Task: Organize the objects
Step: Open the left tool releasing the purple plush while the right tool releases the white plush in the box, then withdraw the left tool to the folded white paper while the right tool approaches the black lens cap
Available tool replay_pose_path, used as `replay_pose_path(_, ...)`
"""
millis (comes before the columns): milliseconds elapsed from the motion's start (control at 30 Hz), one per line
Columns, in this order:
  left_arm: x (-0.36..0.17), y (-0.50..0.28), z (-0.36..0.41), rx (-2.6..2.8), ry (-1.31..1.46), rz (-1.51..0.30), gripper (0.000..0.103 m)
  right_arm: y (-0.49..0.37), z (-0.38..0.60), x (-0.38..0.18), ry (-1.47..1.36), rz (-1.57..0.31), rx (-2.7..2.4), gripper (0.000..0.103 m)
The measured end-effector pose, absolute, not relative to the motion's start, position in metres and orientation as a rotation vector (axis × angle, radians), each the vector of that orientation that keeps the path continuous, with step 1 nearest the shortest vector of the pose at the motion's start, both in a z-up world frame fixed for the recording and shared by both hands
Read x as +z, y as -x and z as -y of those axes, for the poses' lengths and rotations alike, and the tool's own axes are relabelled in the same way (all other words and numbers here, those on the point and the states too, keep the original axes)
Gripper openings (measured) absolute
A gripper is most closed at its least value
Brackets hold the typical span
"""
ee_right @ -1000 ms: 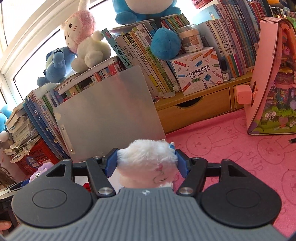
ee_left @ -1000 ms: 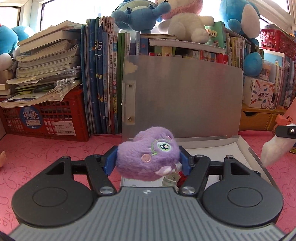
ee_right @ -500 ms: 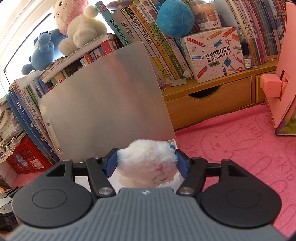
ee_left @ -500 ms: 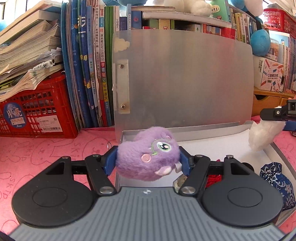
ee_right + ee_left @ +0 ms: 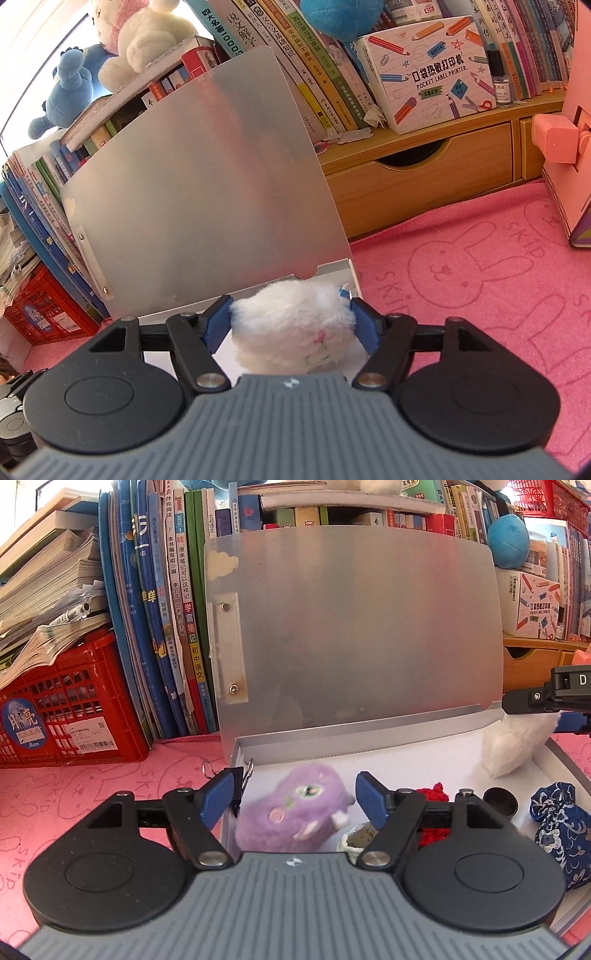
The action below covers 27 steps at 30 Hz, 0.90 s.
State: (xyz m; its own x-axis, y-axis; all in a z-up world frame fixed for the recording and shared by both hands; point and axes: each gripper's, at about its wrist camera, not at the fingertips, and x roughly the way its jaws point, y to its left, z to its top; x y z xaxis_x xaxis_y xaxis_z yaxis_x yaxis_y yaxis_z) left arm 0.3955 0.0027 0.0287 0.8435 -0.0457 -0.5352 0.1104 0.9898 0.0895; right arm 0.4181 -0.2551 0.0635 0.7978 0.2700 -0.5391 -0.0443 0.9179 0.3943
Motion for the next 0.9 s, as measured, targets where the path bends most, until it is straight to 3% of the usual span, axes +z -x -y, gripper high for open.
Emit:
replay_pose_path(200, 0.043, -0.379, -0.001, -0.071, -0.141, -0.536, 0.089, -0.400, 0.256, 0.074, -0.348, -0.620, 0.166, 0.083)
replay_pose_path(900, 0.100, -0.240, 0.003, -0.141, -0.104, -0.505, 0.090, -0.258, 0.277, 0.124, -0.240, -0.516, 0.220, 0.083)
